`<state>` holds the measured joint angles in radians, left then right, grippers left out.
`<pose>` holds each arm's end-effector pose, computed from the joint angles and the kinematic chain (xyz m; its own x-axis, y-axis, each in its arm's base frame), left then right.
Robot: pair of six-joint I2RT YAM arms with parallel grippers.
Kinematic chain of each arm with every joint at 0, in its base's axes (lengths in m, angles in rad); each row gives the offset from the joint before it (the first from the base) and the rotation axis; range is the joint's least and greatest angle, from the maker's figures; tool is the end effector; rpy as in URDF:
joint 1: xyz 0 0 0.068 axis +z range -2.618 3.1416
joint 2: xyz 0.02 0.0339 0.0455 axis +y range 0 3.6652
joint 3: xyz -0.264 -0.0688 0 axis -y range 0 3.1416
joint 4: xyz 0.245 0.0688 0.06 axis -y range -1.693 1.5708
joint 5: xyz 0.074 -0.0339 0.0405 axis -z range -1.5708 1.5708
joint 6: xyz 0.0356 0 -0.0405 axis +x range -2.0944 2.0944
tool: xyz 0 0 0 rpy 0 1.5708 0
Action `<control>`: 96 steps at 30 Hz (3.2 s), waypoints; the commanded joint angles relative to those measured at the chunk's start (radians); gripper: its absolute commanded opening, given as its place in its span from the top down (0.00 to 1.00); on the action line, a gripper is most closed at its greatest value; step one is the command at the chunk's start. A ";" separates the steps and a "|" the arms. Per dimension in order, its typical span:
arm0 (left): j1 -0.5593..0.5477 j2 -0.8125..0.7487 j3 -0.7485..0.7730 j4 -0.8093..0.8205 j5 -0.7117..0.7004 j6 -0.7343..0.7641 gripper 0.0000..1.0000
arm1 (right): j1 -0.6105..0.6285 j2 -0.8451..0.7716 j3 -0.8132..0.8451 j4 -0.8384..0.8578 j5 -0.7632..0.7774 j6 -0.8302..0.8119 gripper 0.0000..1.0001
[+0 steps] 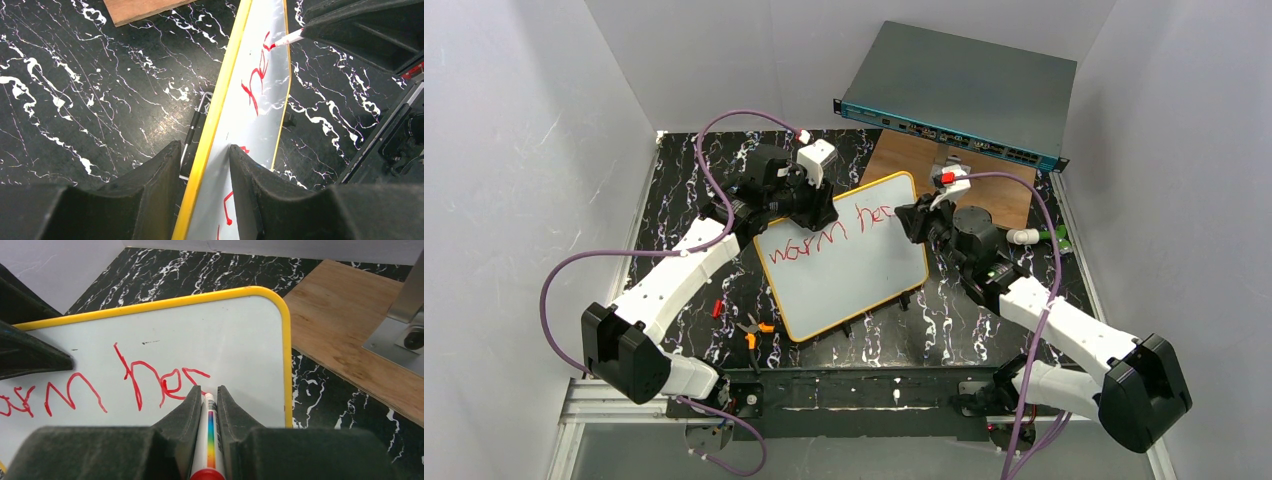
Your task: Write a sentence on the whiteboard
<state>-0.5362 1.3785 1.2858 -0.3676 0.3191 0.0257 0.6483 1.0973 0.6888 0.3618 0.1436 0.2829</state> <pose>0.2656 -0.1708 0.3618 -0.3631 0.2442 -0.8992 0.7363 0.6666 -0.1163 0.2083 0.1514 0.3011 -0.1707 0.2172 -0.9611 -0.4541 0.8483 0.2724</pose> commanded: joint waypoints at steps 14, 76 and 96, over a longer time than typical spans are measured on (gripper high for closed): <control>-0.001 -0.044 0.041 0.036 0.021 0.013 1.00 | -0.003 0.020 0.115 0.005 0.037 -0.051 0.99; -0.001 -0.034 0.043 0.050 0.024 0.009 1.00 | -0.007 0.018 0.163 -0.046 0.094 -0.117 0.99; -0.001 -0.036 0.035 0.055 0.024 0.003 1.00 | -0.007 -0.027 0.022 -0.079 0.097 -0.091 0.99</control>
<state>-0.5362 1.3785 1.2858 -0.3592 0.3218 0.0216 0.6479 1.0897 0.7132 0.2569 0.2272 0.1864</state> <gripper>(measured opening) 0.380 0.191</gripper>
